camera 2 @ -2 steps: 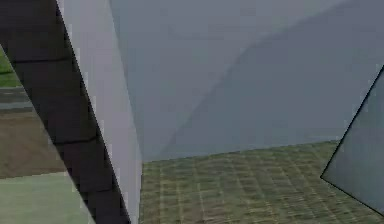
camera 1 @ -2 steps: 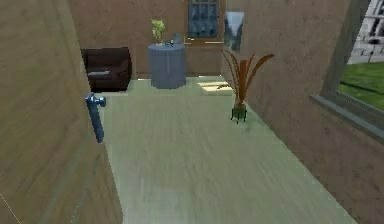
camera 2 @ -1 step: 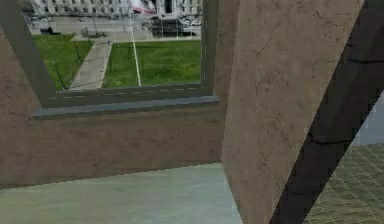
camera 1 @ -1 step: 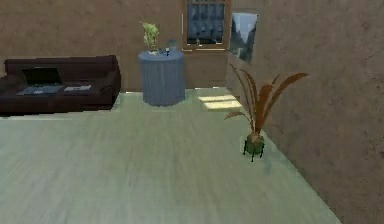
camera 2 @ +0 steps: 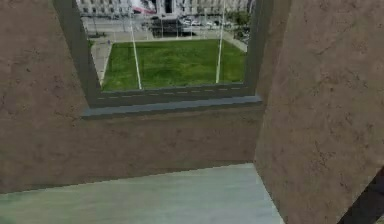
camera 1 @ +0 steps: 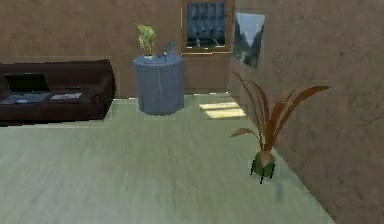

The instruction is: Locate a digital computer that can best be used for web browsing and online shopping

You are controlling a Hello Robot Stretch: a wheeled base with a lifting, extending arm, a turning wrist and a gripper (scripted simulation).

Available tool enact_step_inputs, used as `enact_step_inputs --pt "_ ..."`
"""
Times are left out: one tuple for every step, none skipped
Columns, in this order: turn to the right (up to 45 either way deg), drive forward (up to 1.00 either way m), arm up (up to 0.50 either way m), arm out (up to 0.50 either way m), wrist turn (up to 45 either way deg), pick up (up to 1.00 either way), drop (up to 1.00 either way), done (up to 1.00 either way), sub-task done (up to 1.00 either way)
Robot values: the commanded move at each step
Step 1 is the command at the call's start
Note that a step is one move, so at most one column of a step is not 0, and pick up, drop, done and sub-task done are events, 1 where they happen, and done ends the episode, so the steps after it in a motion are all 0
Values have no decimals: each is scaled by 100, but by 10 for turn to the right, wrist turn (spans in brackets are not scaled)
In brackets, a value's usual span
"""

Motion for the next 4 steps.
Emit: enact_step_inputs --pt "-300 0 0 0 0 0 0 0 0" --pt "0 100 0 0 0 0 0 0 0" --pt "0 100 0 0 0 0 0 0 0" --pt "-90 0 0 0 0 0 0 0 0"
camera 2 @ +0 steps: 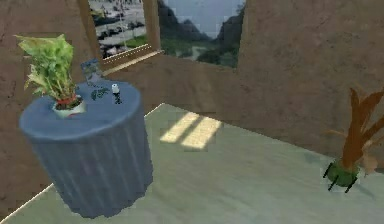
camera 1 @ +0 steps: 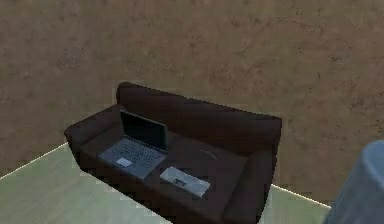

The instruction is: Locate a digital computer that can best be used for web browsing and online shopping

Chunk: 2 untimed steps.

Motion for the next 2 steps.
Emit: enact_step_inputs --pt "0 35 0 0 0 0 0 0 0" --pt "-240 0 0 0 0 0 0 0 0"
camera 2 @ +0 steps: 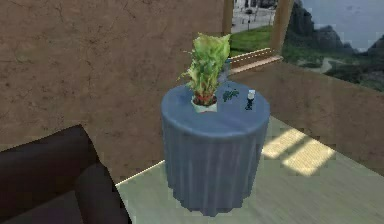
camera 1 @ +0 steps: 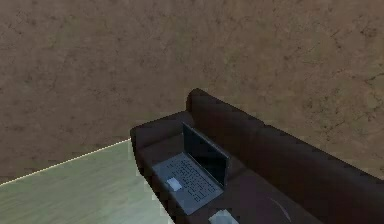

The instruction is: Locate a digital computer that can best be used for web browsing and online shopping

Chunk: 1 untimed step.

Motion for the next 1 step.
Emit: enact_step_inputs --pt "0 0 0 0 0 0 0 100 0"
